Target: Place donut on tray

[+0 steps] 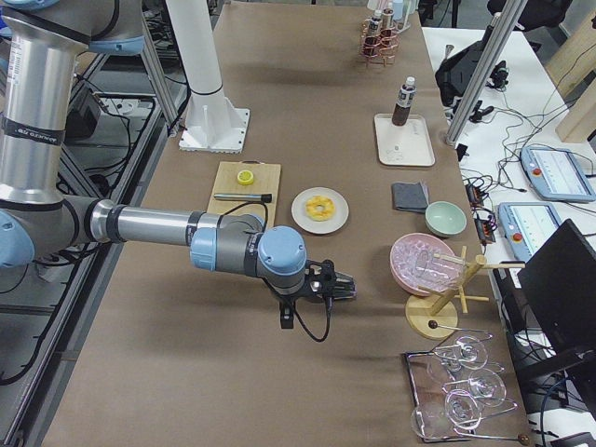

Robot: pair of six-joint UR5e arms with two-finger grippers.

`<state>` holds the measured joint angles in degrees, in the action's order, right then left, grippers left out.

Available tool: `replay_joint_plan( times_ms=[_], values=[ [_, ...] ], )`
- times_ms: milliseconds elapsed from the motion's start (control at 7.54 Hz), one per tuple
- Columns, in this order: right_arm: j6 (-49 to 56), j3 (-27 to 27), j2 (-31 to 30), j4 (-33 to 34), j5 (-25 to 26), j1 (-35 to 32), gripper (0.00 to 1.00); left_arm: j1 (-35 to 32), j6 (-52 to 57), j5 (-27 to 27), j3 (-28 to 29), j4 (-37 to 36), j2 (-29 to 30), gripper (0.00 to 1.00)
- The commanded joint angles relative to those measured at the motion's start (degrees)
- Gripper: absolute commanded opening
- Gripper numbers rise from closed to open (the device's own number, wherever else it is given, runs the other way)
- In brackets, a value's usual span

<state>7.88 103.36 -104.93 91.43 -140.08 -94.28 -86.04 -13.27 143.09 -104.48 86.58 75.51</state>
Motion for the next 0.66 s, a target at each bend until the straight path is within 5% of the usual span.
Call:
replay_joint_plan(
  times_ms=[0, 531],
  values=[
    [-5.5, -0.1, 2.3, -0.6, -1.0, 0.1, 1.0, 0.0, 0.1, 0.0, 0.1, 0.1, 0.0, 0.99],
    [-25.0, 0.7, 5.6, -4.6, -0.8, 6.7, 0.97, 0.0, 0.2, 0.0, -0.1, 0.3, -0.8, 0.99]
  ],
)
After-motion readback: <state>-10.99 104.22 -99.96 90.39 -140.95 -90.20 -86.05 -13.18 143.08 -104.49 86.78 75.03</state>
